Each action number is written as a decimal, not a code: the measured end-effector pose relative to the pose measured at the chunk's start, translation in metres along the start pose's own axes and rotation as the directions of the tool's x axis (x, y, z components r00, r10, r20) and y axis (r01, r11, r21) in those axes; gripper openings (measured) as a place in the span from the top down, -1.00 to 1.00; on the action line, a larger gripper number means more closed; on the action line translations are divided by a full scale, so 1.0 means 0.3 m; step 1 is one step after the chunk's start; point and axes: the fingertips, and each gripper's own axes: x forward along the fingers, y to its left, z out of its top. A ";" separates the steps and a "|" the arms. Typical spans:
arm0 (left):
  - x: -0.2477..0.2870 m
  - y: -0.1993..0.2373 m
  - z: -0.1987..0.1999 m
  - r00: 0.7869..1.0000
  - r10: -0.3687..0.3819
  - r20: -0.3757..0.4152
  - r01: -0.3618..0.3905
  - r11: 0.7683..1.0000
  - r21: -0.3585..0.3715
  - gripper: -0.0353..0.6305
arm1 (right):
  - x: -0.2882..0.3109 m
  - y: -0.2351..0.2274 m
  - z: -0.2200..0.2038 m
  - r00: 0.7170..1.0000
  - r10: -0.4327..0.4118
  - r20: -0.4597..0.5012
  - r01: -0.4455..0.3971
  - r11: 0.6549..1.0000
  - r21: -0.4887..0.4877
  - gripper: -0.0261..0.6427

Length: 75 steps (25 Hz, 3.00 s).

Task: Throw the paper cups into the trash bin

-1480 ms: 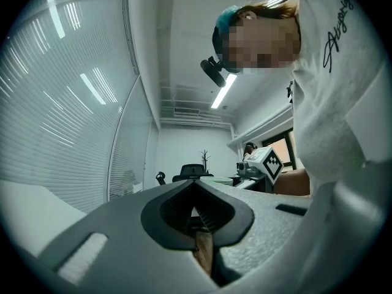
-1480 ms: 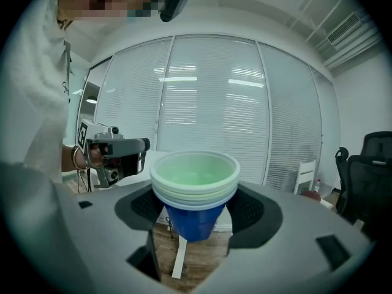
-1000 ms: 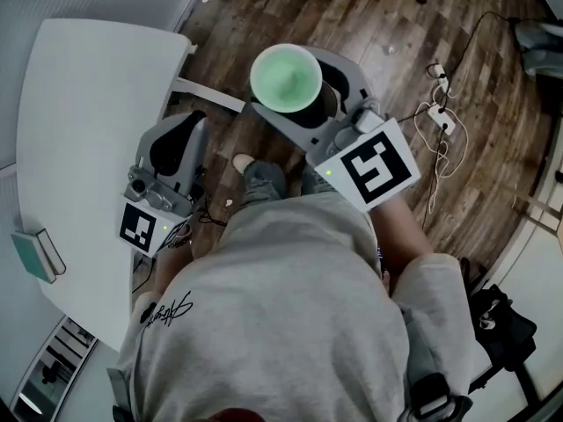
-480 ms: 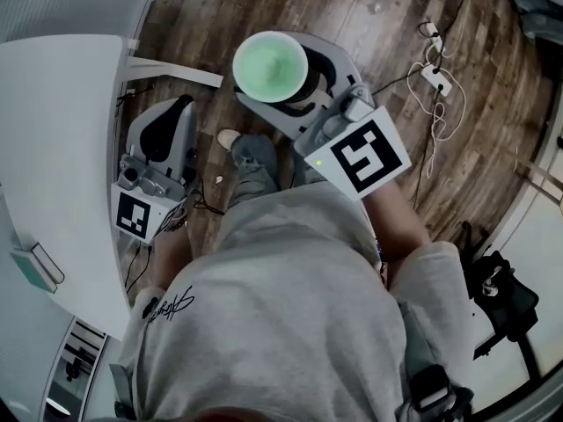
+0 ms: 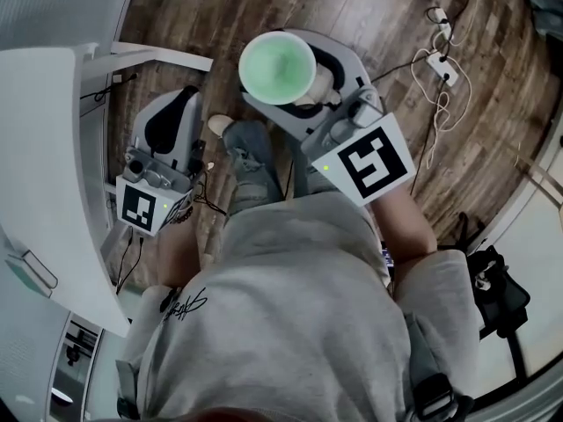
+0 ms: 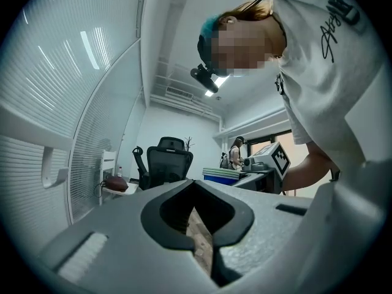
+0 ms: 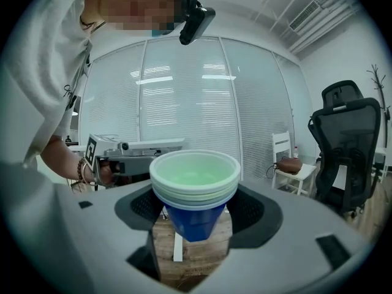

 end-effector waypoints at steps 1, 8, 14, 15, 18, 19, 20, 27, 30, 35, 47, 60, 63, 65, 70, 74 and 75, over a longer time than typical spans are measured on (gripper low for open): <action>0.000 0.008 -0.028 1.000 0.004 -0.004 -0.004 1.000 -0.005 0.89 | 0.010 -0.006 -0.030 1.000 0.005 -0.003 -0.005 1.000 0.003 0.00; 0.015 0.052 -0.205 0.999 0.042 -0.030 -0.043 0.998 -0.035 0.89 | 0.083 -0.039 -0.239 0.998 0.043 -0.041 -0.042 0.999 0.035 0.00; 0.022 0.078 -0.342 0.995 0.081 -0.059 -0.086 0.993 -0.077 0.89 | 0.131 -0.074 -0.353 0.995 0.081 -0.062 -0.078 0.996 0.050 0.00; 0.023 0.080 -0.359 0.994 0.087 -0.062 -0.091 0.993 -0.075 0.89 | 0.137 -0.080 -0.367 0.995 0.085 -0.059 -0.082 0.995 0.050 0.00; 0.032 0.081 -0.394 0.993 0.101 -0.060 -0.104 0.993 -0.058 0.89 | 0.148 -0.095 -0.414 0.994 0.093 -0.050 -0.090 0.994 0.062 0.00; 0.027 0.080 -0.406 0.993 0.106 -0.057 -0.109 0.993 -0.056 0.89 | 0.150 -0.096 -0.431 0.994 0.098 -0.050 -0.093 0.993 0.078 0.00; 0.026 0.080 -0.416 0.992 0.111 -0.055 -0.114 0.992 -0.058 0.89 | 0.152 -0.095 -0.449 0.993 0.103 -0.053 -0.098 0.990 0.097 0.00; -0.019 0.110 -0.558 0.993 0.111 -0.030 -0.113 0.989 -0.095 0.89 | 0.204 -0.076 -0.608 0.990 0.090 -0.111 -0.081 0.993 0.082 0.00; -0.016 0.102 -0.588 0.997 0.058 -0.042 -0.062 0.994 -0.091 0.89 | 0.226 -0.059 -0.641 0.993 0.057 -0.107 -0.050 0.996 0.068 0.00; -0.039 0.075 -0.642 0.997 0.015 -0.075 -0.022 0.994 -0.103 0.89 | 0.229 -0.013 -0.678 0.994 0.021 -0.107 -0.016 0.999 0.051 0.00; -0.044 0.034 -0.778 0.992 0.021 -0.125 -0.037 0.992 -0.122 0.89 | 0.210 -0.016 -0.866 0.986 0.007 -0.168 0.007 0.997 0.082 0.00; -0.024 0.007 -1.015 0.981 0.116 -0.154 -0.137 0.982 -0.132 0.89 | 0.250 -0.067 -1.185 0.972 0.071 -0.223 -0.047 0.993 0.113 -0.01; -0.032 0.008 -1.052 0.978 0.128 -0.163 -0.153 0.977 -0.149 0.89 | 0.276 -0.071 -1.257 0.965 0.084 -0.248 -0.056 0.991 0.119 -0.01; -0.035 0.005 -1.065 0.978 0.135 -0.162 -0.160 0.975 -0.155 0.89 | 0.298 -0.077 -1.295 0.962 0.092 -0.259 -0.062 0.991 0.123 0.00; -0.045 -0.023 -1.087 0.976 0.130 -0.174 -0.159 0.974 -0.164 0.89 | 0.354 -0.083 -1.386 0.957 0.100 -0.272 -0.078 0.993 0.089 -0.01; -0.062 -0.044 -1.098 0.974 0.137 -0.179 -0.168 0.970 -0.175 0.89 | 0.392 -0.072 -1.487 0.941 0.117 -0.317 -0.102 0.993 0.064 -0.01; -0.065 -0.049 -1.102 0.974 0.139 -0.181 -0.171 0.969 -0.176 0.89 | 0.398 -0.069 -1.513 0.934 0.121 -0.336 -0.111 0.993 0.049 -0.01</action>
